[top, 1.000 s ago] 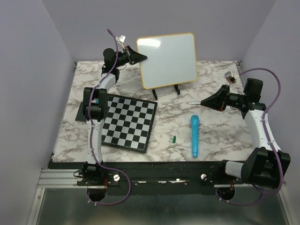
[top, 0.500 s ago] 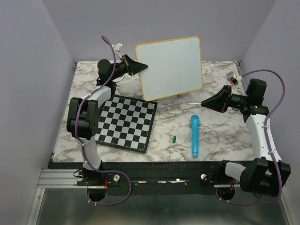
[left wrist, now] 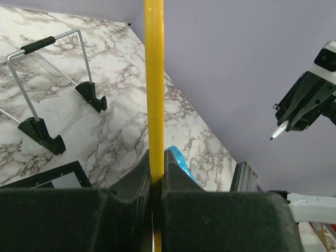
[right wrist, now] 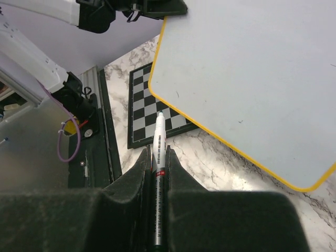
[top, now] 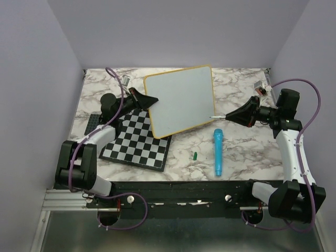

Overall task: Write a sentence on the whiteboard
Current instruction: Place the whiteboard at the center of the board.

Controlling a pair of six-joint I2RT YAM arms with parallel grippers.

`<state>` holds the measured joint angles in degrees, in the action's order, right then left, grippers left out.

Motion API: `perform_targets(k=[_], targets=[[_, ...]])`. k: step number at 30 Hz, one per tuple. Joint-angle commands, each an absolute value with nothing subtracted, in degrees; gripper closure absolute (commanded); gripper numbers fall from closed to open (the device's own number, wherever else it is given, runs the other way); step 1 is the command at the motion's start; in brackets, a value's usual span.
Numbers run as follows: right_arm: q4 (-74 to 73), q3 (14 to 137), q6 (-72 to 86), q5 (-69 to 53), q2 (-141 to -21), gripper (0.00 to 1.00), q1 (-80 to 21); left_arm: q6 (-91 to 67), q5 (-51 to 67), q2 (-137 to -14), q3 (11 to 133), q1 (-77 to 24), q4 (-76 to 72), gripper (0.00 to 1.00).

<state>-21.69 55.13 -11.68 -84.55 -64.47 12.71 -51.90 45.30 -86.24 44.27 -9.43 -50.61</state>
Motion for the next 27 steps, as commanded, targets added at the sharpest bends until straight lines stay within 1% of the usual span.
perform_targets(k=[1, 5, 15, 21, 27], targets=[[-22.8, 55.5, -12.8, -93.4, -64.5, 0.99, 12.4, -48.3, 42.4, -78.1, 42.8, -9.0, -52.0, 1.00], [-22.9, 55.3, -12.9, -93.2, -64.4, 0.99, 12.4, -48.4, 41.9, -75.9, 39.6, -9.0, -51.3, 1.00], [-23.0, 54.5, -13.3, -90.6, -64.3, 0.99, 10.1, -49.6, 39.0, -72.2, 27.8, -9.3, -56.6, 1.00], [-23.9, 54.7, -14.9, -87.6, -64.9, 0.99, 6.4, -47.4, 38.4, -68.1, 24.0, -9.6, -54.5, 1.00], [-26.0, 55.1, -17.6, -86.0, -64.9, 0.99, 3.4, -46.4, 37.5, -65.8, 23.3, -9.8, -52.5, 1.00]])
